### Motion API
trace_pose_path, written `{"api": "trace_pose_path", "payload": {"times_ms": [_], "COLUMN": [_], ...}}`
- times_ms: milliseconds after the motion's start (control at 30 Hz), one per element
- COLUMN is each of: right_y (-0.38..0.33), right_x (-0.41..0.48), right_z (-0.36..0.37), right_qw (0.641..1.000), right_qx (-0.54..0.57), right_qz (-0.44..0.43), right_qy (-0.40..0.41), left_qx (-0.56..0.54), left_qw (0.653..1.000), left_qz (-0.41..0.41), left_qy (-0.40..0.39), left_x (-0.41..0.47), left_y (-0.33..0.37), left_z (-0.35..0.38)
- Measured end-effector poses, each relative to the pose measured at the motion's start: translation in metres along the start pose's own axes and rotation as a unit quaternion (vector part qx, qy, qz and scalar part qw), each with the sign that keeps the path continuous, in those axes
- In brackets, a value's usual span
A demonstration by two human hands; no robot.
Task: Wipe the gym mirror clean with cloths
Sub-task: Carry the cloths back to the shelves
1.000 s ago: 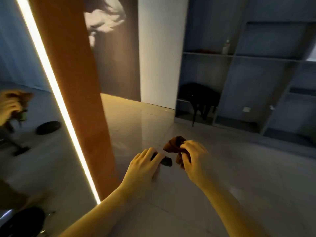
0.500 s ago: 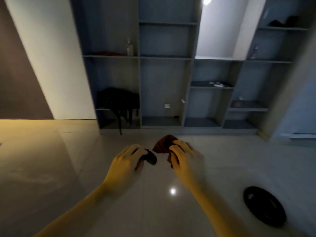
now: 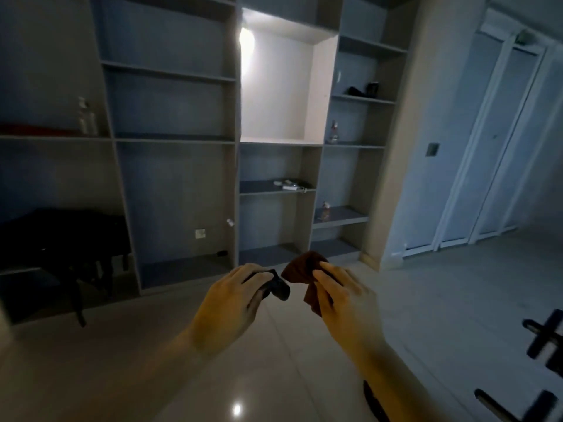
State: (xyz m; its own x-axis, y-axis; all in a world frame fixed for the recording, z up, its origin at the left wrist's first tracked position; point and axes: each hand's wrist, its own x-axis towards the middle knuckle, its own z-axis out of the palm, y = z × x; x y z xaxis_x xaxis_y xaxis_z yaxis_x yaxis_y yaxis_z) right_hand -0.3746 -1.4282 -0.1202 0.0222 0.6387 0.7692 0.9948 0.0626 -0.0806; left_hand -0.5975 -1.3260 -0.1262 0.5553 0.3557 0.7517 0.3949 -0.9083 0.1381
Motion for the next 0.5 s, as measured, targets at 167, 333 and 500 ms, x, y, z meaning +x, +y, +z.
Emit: {"api": "trace_pose_path", "payload": {"times_ms": [167,333,500], "right_y": [0.069,0.136,0.213], "right_x": [0.125,0.253,0.36], "right_z": [0.096,0.189,0.276], "right_qw": [0.998,0.994,0.994], "right_qx": [0.014,0.04,0.019], "right_qz": [0.058,0.088,0.086], "right_qy": [0.038,0.059,0.065], "left_qx": [-0.058,-0.088,-0.096], "left_qw": [0.998,0.995,0.995], "left_qz": [0.019,0.026,0.022], "left_qy": [0.0,0.037,0.031], "left_x": [0.124,0.26,0.361], "left_y": [-0.118,-0.235,-0.33], "left_z": [0.074,0.131,0.199]}}
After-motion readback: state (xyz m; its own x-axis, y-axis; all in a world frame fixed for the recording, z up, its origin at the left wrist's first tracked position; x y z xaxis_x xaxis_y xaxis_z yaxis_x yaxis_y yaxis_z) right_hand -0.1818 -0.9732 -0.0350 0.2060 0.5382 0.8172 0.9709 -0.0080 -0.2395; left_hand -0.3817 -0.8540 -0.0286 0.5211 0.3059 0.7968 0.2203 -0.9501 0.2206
